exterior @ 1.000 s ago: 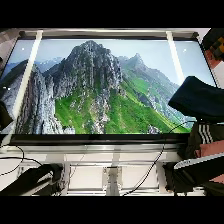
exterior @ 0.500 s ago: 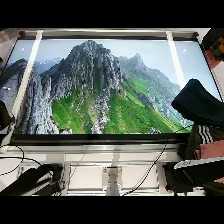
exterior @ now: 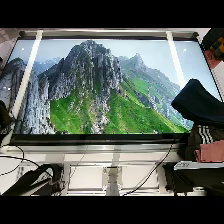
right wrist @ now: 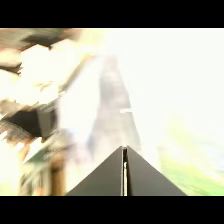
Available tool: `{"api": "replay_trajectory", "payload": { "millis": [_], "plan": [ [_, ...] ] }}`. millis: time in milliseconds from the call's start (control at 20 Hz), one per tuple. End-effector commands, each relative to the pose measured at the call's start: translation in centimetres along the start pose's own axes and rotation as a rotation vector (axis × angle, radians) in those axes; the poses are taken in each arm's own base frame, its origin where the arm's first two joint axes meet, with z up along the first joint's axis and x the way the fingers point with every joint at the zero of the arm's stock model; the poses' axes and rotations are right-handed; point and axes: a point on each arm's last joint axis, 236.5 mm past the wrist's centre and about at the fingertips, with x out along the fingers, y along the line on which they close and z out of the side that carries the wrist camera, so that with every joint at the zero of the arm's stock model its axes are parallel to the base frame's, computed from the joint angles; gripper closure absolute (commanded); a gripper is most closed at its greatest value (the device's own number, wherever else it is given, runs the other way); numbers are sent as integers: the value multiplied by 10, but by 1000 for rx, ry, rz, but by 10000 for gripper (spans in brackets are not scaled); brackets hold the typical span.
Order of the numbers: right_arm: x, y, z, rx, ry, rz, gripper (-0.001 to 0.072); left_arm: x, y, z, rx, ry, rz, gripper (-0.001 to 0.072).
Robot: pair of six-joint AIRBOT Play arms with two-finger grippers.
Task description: Fold the clothes and pants, and hang the long-sleeved shirts on hangers.
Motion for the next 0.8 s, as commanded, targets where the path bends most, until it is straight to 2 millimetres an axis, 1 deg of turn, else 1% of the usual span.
{"api": "replay_trajectory", "payload": {
  "millis": [0,100,250,400,550,750],
  "plan": [
    [24,120,-46,-166,101,304,695,-4,17,5,-8,-14,43,576],
    [50,151,-79,-203,203,365,694,-4,17,5,-9,-14,43,576],
    [88,188,-130,-228,349,442,694,-4,17,5,-9,-13,43,575],
    [116,209,-180,-213,493,501,694,-4,17,5,-9,-13,43,575],
    [130,224,-222,-235,598,519,693,-4,17,5,-9,-13,43,575],
    [133,243,-257,-260,681,559,693,-4,17,5,-9,-13,43,575]
  ]
}}
